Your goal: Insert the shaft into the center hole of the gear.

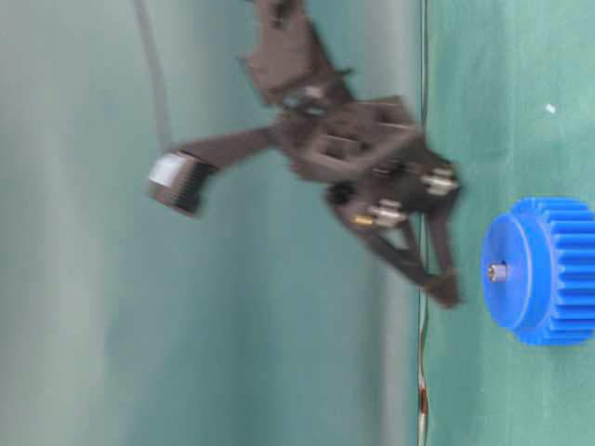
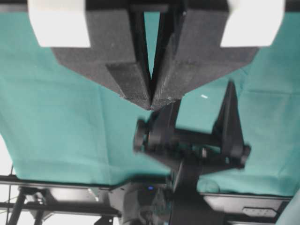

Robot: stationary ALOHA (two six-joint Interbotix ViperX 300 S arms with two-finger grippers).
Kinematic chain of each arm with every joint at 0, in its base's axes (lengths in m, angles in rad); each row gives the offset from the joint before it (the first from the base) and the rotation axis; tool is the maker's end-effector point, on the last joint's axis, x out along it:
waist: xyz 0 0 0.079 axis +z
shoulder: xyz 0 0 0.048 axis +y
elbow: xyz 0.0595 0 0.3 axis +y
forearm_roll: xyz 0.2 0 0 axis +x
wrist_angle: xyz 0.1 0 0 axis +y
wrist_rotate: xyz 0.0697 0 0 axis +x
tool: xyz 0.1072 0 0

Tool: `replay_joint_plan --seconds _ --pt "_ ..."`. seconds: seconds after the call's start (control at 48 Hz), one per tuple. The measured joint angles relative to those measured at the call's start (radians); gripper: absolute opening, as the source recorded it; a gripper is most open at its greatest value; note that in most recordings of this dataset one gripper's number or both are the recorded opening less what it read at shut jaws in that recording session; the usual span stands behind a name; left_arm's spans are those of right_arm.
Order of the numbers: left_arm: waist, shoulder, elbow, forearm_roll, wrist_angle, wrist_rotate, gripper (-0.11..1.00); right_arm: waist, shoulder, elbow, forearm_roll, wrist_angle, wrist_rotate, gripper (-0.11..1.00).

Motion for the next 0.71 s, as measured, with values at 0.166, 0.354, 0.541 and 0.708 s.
replay_joint_plan --seconds 0.166,0.354,0.541,0.708 --pt "0.002 -0.002 0.000 0.002 0.000 -0.002 0.00 0.000 -0.109 0.021 -0.002 0.034 -0.017 0.83" --pt "0.002 -0.002 0.000 0.000 0.002 -0.002 0.00 0.000 -0.175 0.052 -0.002 0.035 -0.017 0.83" --pt "0.002 -0.002 0.000 0.002 0.002 -0.003 0.00 0.000 -0.207 0.084 -0.002 0.035 -0.017 0.82" --pt "0.002 -0.002 0.000 0.000 0.003 -0.003 0.00 0.000 -0.307 0.150 -0.002 0.035 -0.018 0.82"
